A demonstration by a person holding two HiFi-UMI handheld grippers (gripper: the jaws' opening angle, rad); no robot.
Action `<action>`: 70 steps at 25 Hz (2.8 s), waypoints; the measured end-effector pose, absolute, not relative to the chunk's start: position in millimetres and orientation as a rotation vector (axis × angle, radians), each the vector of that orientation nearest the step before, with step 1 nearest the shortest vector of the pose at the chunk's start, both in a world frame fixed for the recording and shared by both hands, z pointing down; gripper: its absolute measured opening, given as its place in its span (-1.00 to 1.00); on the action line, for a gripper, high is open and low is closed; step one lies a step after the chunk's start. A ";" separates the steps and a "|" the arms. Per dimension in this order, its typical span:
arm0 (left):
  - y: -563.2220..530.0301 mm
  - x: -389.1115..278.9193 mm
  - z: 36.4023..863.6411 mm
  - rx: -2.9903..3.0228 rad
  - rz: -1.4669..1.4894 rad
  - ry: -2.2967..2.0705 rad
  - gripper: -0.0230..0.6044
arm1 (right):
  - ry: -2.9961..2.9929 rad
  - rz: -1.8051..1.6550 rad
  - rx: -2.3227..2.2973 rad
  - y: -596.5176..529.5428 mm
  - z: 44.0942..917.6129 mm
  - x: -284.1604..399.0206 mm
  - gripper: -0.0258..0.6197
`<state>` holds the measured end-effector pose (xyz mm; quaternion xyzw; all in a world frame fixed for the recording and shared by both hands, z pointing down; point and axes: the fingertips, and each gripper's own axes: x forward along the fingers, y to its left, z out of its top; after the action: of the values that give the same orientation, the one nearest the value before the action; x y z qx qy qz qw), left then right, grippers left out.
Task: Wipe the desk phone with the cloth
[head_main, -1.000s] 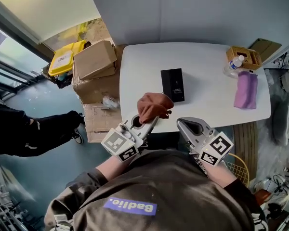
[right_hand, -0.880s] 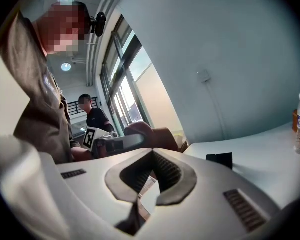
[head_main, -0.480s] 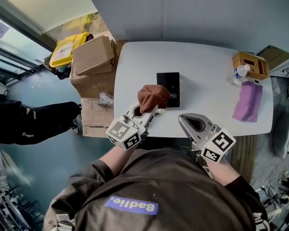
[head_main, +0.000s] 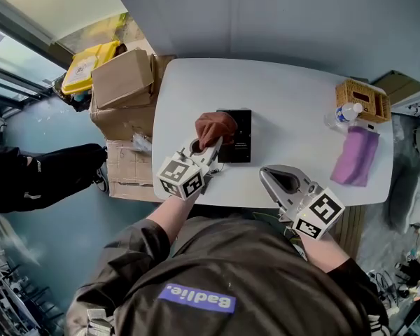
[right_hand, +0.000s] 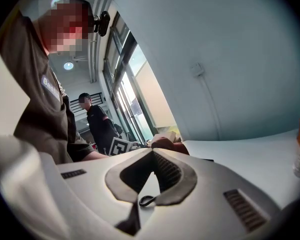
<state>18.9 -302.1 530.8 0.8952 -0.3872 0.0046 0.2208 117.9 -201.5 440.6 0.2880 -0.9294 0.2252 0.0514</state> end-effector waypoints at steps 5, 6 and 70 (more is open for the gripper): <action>-329.3 22.5 573.6 2.383 0.035 -1.108 -0.82 | -2.787 0.707 0.881 -205.1 450.2 132.4 -0.83; -334.6 22.9 581.5 2.369 0.043 -1.114 -0.82 | -2.779 0.711 0.881 -205.8 452.1 134.7 -0.83; -261.8 87.7 668.1 2.260 0.294 -0.963 -0.82 | -2.777 0.783 0.945 -186.2 464.9 179.6 -0.83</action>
<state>87.7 -261.8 668.1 0.8631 -0.3678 0.1124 0.3273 179.6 -186.2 464.9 0.3109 -0.9134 0.2576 0.0525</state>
